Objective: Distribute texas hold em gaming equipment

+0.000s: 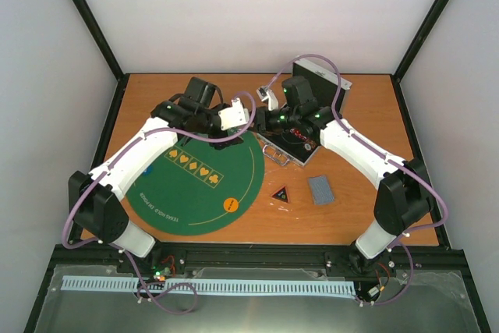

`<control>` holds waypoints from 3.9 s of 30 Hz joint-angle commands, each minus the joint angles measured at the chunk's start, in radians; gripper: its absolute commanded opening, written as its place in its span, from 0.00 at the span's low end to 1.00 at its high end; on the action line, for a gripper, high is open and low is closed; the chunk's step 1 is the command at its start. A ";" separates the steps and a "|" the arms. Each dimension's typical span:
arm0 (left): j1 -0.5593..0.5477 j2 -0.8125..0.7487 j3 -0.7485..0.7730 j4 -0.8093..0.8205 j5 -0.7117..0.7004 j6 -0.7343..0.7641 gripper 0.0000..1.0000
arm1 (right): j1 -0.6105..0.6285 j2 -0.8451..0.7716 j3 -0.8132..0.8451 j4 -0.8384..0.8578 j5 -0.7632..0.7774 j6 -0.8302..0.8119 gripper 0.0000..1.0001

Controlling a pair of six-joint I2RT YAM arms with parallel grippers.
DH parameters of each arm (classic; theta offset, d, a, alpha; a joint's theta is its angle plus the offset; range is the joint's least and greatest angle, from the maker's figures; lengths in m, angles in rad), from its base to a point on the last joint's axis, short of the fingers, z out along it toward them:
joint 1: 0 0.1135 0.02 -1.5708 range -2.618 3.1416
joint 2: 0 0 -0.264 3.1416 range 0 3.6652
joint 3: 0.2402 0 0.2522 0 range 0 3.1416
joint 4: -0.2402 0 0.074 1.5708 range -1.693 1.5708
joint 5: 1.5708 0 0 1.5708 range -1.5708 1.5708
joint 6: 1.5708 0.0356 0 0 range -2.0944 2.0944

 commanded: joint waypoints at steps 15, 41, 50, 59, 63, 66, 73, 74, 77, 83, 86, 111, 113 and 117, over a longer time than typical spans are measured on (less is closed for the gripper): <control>-0.012 -0.013 0.050 0.075 0.062 0.013 0.44 | 0.006 -0.007 -0.013 0.059 -0.023 0.016 0.03; -0.026 0.020 0.073 0.050 0.039 0.029 0.53 | 0.005 -0.003 -0.017 0.100 -0.029 0.041 0.03; -0.026 0.029 0.089 0.045 0.023 0.018 0.07 | 0.005 -0.007 -0.022 0.096 -0.030 0.038 0.03; -0.026 0.032 0.108 0.052 -0.039 -0.032 0.01 | 0.003 -0.008 -0.017 0.027 0.042 -0.009 0.33; -0.026 0.026 0.102 0.042 -0.048 -0.028 0.01 | 0.001 -0.007 -0.018 0.022 0.047 -0.015 0.44; -0.025 0.027 0.099 0.028 -0.051 -0.029 0.01 | 0.001 -0.008 -0.017 0.023 0.047 -0.015 0.50; -0.026 0.038 0.057 0.006 -0.129 -0.043 0.01 | -0.007 -0.021 -0.024 0.025 0.049 -0.019 0.77; -0.024 0.038 0.047 0.002 -0.141 -0.048 0.01 | -0.011 -0.025 -0.026 0.024 0.054 -0.020 0.82; -0.007 0.023 0.016 -0.002 -0.143 -0.067 0.01 | -0.026 -0.040 -0.047 0.023 0.062 -0.022 1.00; 0.090 0.022 0.001 -0.026 -0.142 -0.114 0.01 | -0.054 -0.060 -0.063 0.007 0.081 -0.039 1.00; 0.148 0.015 -0.022 -0.031 -0.137 -0.131 0.01 | -0.059 -0.069 -0.064 -0.018 0.101 -0.057 1.00; 1.119 -0.228 -0.531 0.096 -0.126 -0.014 0.01 | -0.064 -0.098 -0.047 -0.164 0.182 -0.137 1.00; 1.124 -0.235 -0.572 0.104 -0.127 0.003 0.01 | -0.064 -0.098 -0.047 -0.160 0.188 -0.127 1.00; 1.125 -0.280 -0.673 0.128 -0.142 0.034 0.01 | -0.064 -0.103 -0.026 -0.169 0.202 -0.126 1.00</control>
